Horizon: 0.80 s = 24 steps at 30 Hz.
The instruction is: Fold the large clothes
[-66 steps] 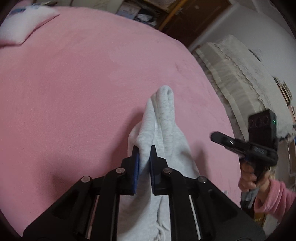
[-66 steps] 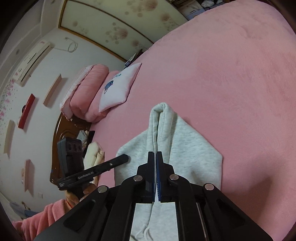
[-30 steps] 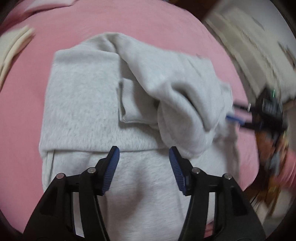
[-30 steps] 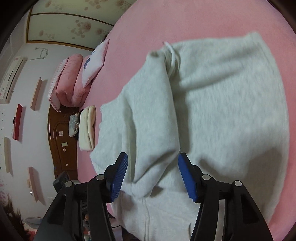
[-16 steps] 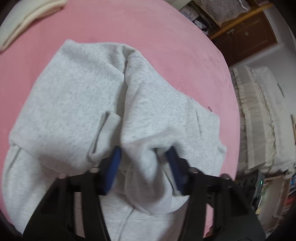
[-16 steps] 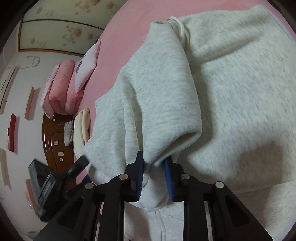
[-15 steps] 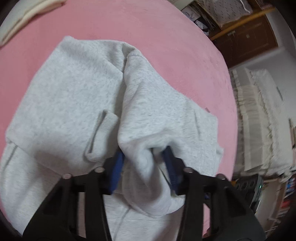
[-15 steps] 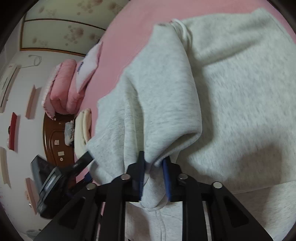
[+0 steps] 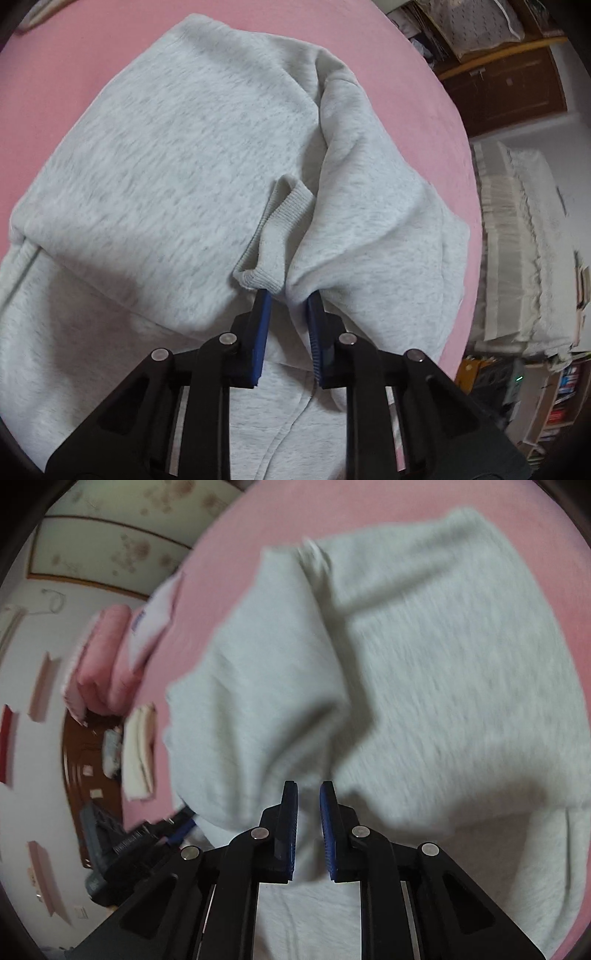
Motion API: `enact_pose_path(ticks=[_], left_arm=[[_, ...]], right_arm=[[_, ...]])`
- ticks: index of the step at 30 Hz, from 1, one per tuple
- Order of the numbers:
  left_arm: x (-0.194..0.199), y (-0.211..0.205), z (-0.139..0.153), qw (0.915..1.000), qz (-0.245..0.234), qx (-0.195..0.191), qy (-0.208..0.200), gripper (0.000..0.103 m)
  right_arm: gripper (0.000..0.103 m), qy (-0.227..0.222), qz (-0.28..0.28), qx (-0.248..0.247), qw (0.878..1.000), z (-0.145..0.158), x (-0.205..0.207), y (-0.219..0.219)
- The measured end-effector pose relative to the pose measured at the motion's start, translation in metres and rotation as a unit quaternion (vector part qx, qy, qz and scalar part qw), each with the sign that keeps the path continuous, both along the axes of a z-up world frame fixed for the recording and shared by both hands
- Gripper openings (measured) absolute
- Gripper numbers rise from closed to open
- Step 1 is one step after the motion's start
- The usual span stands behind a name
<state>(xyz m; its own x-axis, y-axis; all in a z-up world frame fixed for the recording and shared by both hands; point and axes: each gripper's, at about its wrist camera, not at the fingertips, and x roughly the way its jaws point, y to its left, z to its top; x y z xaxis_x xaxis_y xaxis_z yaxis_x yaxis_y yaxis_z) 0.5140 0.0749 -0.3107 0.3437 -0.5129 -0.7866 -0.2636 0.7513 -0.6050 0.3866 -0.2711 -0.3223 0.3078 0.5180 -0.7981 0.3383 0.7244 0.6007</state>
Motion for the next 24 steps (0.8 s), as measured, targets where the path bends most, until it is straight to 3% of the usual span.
enact_pose_path(ticks=[3, 6, 11, 14, 17, 18, 21, 24], left_arm=[[0.003, -0.006, 0.008, 0.9993, -0.009, 0.034, -0.015, 0.017], [0.009, -0.010, 0.021, 0.9985, -0.006, 0.047, -0.028, 0.008], [0.017, -0.012, 0.064, 0.9921, 0.003, 0.100, -0.076, 0.005], [0.018, -0.011, 0.078, 0.9895, -0.008, 0.134, -0.054, 0.003], [0.015, -0.006, 0.066, 0.9791, -0.022, 0.202, 0.002, 0.003], [0.009, -0.002, 0.063, 0.9753, -0.022, 0.219, 0.016, 0.003], [-0.014, 0.005, 0.081, 0.9785, -0.008, 0.206, -0.014, 0.003], [-0.033, -0.002, 0.116, 0.9782, -0.026, 0.190, -0.080, 0.003]], right_arm=[[0.014, 0.010, -0.014, -0.003, 1.000, -0.018, -0.019, 0.010], [0.014, 0.015, -0.020, 0.039, 0.999, -0.022, -0.035, 0.022], [0.014, -0.018, 0.042, 0.056, 0.997, -0.025, -0.029, 0.051], [0.014, -0.024, 0.071, 0.056, 0.996, -0.025, -0.016, 0.074], [0.014, 0.005, 0.073, 0.026, 0.997, -0.031, -0.021, 0.082], [0.014, 0.011, 0.070, 0.013, 0.997, -0.020, -0.020, 0.084], [0.014, -0.002, 0.050, -0.041, 0.998, -0.002, -0.038, 0.077], [0.014, -0.036, 0.015, -0.082, 0.996, 0.030, -0.059, 0.064]])
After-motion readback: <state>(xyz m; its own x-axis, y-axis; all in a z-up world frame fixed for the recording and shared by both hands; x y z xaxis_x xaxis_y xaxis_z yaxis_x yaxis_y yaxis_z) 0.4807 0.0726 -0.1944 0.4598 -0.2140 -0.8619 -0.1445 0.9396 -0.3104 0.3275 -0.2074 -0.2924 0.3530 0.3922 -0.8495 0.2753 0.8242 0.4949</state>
